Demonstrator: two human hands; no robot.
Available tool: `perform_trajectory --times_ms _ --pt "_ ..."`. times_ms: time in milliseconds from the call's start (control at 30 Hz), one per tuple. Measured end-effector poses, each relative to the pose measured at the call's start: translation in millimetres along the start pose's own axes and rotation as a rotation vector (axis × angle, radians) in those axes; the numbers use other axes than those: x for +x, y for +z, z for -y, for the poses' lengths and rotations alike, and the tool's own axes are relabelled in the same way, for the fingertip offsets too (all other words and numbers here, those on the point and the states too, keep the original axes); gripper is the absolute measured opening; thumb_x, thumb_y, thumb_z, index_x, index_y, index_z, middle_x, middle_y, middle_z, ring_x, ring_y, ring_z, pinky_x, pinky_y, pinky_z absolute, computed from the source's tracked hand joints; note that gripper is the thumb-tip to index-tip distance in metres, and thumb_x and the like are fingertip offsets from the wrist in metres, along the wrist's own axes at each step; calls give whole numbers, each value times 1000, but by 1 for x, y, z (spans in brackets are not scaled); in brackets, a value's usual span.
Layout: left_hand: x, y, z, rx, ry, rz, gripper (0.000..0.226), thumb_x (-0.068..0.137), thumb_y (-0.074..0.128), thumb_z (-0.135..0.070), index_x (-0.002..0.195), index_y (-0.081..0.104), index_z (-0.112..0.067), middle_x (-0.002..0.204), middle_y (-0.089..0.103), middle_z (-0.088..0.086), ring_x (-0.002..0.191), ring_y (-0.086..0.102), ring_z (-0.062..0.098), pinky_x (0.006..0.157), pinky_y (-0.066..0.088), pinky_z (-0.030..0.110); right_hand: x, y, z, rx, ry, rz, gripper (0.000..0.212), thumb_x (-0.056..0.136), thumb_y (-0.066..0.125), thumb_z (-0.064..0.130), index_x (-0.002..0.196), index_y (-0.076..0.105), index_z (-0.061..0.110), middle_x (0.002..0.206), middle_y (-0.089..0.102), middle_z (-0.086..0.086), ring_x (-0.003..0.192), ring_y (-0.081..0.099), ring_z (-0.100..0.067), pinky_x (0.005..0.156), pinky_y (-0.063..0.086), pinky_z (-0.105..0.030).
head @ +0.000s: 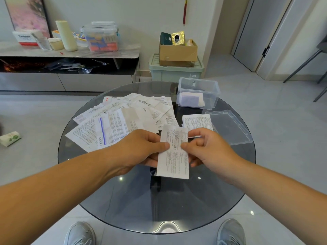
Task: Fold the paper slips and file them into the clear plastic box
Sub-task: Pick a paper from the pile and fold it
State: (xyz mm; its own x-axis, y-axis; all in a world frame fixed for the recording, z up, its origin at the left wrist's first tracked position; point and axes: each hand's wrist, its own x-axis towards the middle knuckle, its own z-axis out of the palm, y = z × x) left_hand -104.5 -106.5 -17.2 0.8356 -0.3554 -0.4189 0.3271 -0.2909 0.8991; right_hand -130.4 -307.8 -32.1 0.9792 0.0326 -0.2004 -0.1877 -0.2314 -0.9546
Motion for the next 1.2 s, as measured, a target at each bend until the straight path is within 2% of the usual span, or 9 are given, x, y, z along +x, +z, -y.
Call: perform_trajectory --times_ms 167,333,500,600,700,800,967,1100,1200 --pt "1 -4 4 -128 -73 17 20 95 66 -11 113 70 -5 102 77 10 96 75 23 82 62 35 -9 -9 -5 -417 -386 -20 20 91 71 27 105 60 37 106 56 15 92 62 -6 72 53 -21" --pt "1 -11 5 -291 -131 36 23 95 64 -8 117 68 -2 107 76 12 99 74 24 78 62 30 -13 -13 -10 -455 -429 136 32 91 64 0 102 70 29 113 56 20 109 58 -3 83 51 -19" --pt "3 -12 8 -291 -141 -3 51 91 71 -13 135 45 -9 105 75 18 100 73 29 83 61 38 -11 -10 -10 -426 -460 77 27 88 72 6 102 73 29 115 62 20 107 60 -1 80 51 -16" --pt "2 -10 5 -259 -110 -47 47 90 73 -16 130 50 -20 100 76 19 83 65 27 58 60 26 -9 -9 -10 -326 -406 64 39 89 59 -8 101 74 26 113 67 15 108 62 -4 83 54 -23" --pt "-1 -7 2 -218 -53 -61 34 93 70 -17 124 56 -19 99 77 14 89 69 27 61 58 26 -7 -6 -6 -79 -266 45 32 93 53 -10 101 72 15 106 72 4 100 69 -13 81 58 -33" --pt "-2 -3 3 -189 -5 -130 56 90 74 -16 138 45 -20 95 77 12 82 75 25 65 62 31 -6 -3 1 -19 -185 -24 12 94 66 15 105 67 18 102 72 -3 92 73 -17 78 62 -40" --pt "-7 9 -3 -245 64 -108 74 90 72 -11 149 29 -21 96 78 9 85 76 26 68 64 35 -7 2 2 69 -39 24 39 87 75 16 119 56 27 93 77 -1 87 76 -18 79 60 -38" --pt "-9 5 1 419 284 -290 88 80 82 -31 148 27 -35 114 56 -9 94 63 7 73 54 13 -8 -1 5 -209 -219 -89 29 90 71 11 111 63 29 96 70 8 91 69 -7 70 58 -22" --pt "-13 2 3 832 572 -381 87 78 81 -45 148 31 -42 125 34 -10 112 41 6 92 45 16 -16 -2 10 -386 -393 -86 47 92 69 18 126 49 43 96 63 15 90 62 -1 66 50 -12"
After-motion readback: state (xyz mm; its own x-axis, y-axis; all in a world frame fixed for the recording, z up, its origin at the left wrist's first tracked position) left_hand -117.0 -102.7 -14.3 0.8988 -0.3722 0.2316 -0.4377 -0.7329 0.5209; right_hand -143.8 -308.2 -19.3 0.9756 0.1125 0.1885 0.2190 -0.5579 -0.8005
